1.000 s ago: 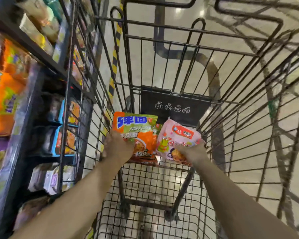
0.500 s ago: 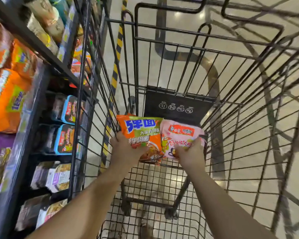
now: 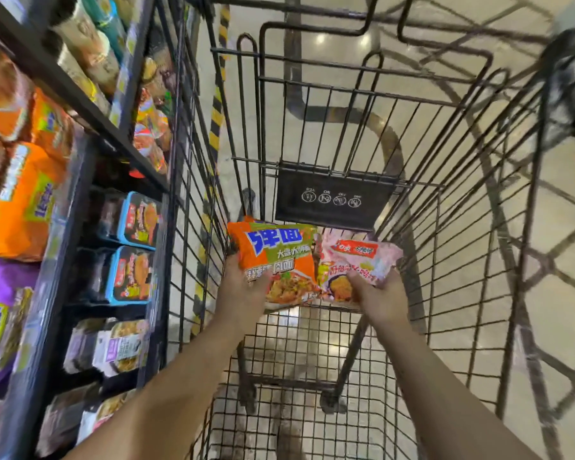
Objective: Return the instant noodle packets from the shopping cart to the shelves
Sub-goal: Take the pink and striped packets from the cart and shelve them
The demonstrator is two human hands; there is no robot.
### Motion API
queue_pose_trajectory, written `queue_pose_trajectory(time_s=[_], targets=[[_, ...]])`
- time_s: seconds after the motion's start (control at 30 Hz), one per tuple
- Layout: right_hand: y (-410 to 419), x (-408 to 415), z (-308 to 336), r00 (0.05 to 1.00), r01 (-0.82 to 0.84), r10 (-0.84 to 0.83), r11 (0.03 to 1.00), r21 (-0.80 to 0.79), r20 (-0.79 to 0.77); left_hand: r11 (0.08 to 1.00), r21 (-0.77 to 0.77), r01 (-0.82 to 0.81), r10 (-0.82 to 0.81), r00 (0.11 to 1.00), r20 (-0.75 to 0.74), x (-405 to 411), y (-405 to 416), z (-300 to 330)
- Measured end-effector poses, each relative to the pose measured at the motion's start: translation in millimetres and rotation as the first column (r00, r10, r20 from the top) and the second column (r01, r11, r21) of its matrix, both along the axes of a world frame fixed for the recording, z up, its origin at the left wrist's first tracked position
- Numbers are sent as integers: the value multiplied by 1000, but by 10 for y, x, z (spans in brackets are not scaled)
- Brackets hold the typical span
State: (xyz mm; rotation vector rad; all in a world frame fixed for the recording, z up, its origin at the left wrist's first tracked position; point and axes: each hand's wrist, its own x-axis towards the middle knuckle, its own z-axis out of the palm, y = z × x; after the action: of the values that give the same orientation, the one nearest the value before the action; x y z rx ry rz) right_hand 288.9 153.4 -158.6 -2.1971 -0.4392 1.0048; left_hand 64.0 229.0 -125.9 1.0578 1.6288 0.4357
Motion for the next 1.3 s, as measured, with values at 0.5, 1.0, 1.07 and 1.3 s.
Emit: queue_pose_trajectory(time_s=[0.5,1.0,1.07,1.3], targets=[[-591,93,2473,982,-80,11,930,360,190,955,271,125,-215,918,334,-244,-209,2300],[-1075,-184,4494,954,-266,133,790,552,270,877,480,-7,-224,879,422,-834,-720,4216],[-1098,-257,4764,944,-316,188,745,587,271,852,521,-47,-204,887,414,-912,-901,4431],[-1222,-571,5538,866,-496,392,586,641,312,729,628,-271,-35,902,429,-1336,-1665,5106]])
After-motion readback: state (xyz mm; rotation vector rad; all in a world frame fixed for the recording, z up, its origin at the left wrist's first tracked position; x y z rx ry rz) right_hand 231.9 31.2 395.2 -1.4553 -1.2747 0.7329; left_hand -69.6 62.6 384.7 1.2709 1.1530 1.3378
